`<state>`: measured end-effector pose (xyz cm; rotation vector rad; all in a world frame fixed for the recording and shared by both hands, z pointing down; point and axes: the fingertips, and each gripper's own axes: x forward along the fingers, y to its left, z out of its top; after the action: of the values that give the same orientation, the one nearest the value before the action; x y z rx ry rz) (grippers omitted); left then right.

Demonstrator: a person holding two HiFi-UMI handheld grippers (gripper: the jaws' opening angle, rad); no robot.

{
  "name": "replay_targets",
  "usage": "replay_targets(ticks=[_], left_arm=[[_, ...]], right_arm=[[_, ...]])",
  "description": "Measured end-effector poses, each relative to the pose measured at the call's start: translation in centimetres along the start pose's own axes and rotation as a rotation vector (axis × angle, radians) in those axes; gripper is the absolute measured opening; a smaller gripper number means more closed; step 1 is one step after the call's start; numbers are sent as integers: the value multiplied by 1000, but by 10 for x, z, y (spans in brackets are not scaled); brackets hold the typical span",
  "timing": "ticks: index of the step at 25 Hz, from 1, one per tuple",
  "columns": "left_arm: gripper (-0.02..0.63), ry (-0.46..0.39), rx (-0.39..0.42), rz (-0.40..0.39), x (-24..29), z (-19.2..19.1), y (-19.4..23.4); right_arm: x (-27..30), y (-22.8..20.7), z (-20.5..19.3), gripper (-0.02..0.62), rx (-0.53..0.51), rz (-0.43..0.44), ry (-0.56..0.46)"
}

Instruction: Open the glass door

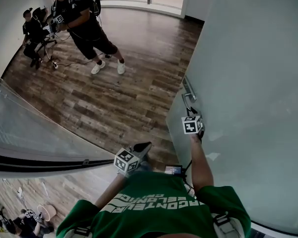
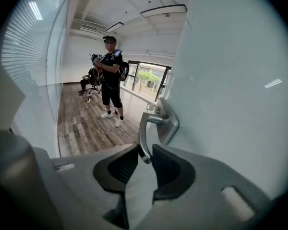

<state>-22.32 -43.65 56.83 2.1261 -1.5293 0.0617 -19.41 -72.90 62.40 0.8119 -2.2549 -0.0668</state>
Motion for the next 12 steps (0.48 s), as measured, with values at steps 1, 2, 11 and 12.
replay_targets(ticks=[1, 2, 11, 12], left_arm=[[14, 4, 6, -12, 4, 5, 5], [14, 5, 13, -24, 8, 11, 11], [14, 1, 45, -95, 38, 37, 52], [14, 2, 46, -100, 40, 38, 54]], right_arm=[[2, -7, -1, 75, 11, -3, 6], [4, -15, -2, 75, 22, -6, 12], [15, -76, -17, 75, 101, -57, 24], [17, -82, -21, 75, 104, -64, 29]])
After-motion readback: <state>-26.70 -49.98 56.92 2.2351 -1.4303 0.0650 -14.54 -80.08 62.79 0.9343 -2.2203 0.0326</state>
